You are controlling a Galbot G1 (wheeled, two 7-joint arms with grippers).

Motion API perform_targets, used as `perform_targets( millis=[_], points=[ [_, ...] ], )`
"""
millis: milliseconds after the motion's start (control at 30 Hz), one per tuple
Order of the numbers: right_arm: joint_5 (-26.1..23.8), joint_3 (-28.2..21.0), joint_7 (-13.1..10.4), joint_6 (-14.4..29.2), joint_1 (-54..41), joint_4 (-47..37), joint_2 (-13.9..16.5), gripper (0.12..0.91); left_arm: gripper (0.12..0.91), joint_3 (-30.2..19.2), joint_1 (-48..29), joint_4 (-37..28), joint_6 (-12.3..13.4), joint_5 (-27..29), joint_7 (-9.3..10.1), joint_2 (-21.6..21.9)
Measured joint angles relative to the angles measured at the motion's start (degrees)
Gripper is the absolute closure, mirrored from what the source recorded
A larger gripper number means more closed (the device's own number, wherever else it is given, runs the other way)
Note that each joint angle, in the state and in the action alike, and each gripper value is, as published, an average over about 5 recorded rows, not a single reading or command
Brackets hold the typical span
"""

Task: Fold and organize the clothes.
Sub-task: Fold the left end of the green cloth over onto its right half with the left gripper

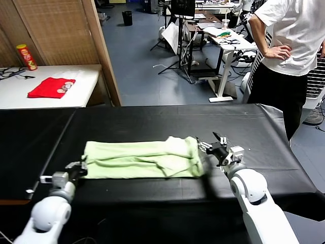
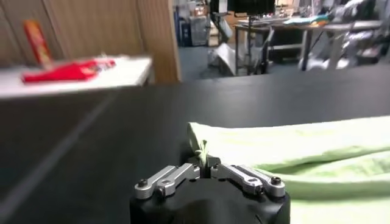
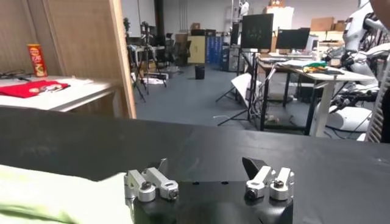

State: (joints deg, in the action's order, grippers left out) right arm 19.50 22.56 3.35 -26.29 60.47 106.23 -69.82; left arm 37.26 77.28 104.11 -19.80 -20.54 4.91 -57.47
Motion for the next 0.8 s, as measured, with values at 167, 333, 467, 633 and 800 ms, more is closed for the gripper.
perform_targets(
  millis=[167,333,467,633,800],
  points=[
    [-0.87,-0.10,-0.10,-0.12,0.32,0.50,-0.86,0.227,0.863,1.11,0.21,1.32,-0.99,-0.75,0.96,5.67],
    [-2.01,0.36,-0.27,-0.21,1.26,1.03,-1.05,0.227,0.863,-1.76,-1.08,5.83,-3.45,-4.94,3.84,4.68],
    [-3.03,1.15,-0.21,-0.11,2.53,1.30,-1.32,0.227,0.863,-6.71,-2.99,9.70,-5.24,-10.35,5.82,0.43],
    [-3.68,2.42,-0.26,-0.10,4.00,1.50,-1.35,0.227,0.863,-14.19,-6.13,11.76,-6.53,-14.80,6.87,-6.12],
    [-4.14,3.04,-0.25,-0.11,4.96,1.62,-1.41,0.227,0.863,-20.12,-9.26,11.02,-6.76,-14.61,7.35,-12.22]
  ],
)
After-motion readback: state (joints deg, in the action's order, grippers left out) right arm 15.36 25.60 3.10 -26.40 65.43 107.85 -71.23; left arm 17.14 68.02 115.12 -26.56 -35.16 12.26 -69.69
